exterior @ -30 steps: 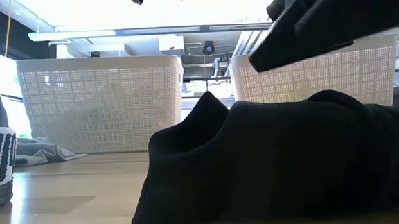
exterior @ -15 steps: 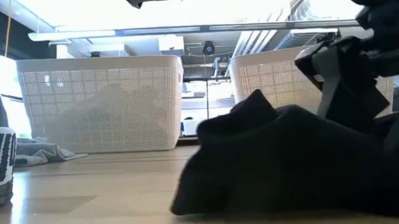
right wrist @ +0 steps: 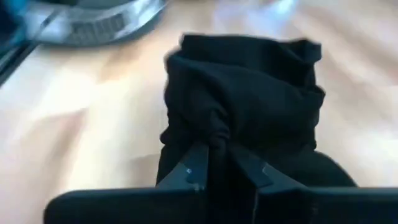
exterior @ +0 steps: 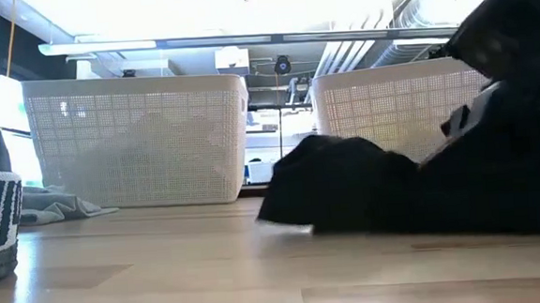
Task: Sort clothes
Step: Put the right black shorts into the left white bin
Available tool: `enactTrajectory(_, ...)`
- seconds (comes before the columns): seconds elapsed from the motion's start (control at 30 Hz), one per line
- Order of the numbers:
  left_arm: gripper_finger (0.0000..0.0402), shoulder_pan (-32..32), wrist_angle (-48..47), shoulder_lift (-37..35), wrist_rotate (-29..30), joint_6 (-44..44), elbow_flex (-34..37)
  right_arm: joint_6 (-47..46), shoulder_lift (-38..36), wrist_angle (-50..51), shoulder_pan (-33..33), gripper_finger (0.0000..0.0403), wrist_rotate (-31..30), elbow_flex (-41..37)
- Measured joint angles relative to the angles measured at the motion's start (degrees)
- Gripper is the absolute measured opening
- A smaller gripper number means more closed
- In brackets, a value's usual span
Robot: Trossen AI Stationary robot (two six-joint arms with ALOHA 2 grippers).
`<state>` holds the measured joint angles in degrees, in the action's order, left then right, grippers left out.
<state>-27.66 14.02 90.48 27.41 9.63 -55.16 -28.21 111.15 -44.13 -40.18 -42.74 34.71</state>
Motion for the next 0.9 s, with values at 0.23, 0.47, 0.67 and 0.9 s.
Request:
enactTrajectory(0.23, 0.0129, 0.6, 23.1, 11.1, -5.3, 0.5, 0.0, 10.6, -0.1, -22.7, 2.2, 0.0009, -7.9, -4.0)
enactTrajectory(0.47, 0.0131, 2.8, 34.1, 19.7, -12.1, 7.2, -0.3, 14.3, -0.2, -23.1, 4.7, 0.0005, -3.6, 0.0)
enactTrajectory(0.67, 0.017, 4.1, 28.2, 21.2, -4.5, 7.7, -0.6, 18.8, -0.2, -22.8, 4.8, 0.0009, 2.0, 1.7)
enactTrajectory(0.9, 0.0217, 3.9, 20.2, 21.2, -4.6, 3.6, -0.6, 19.9, -0.2, -23.1, 3.5, 0.0005, 2.4, 1.8)
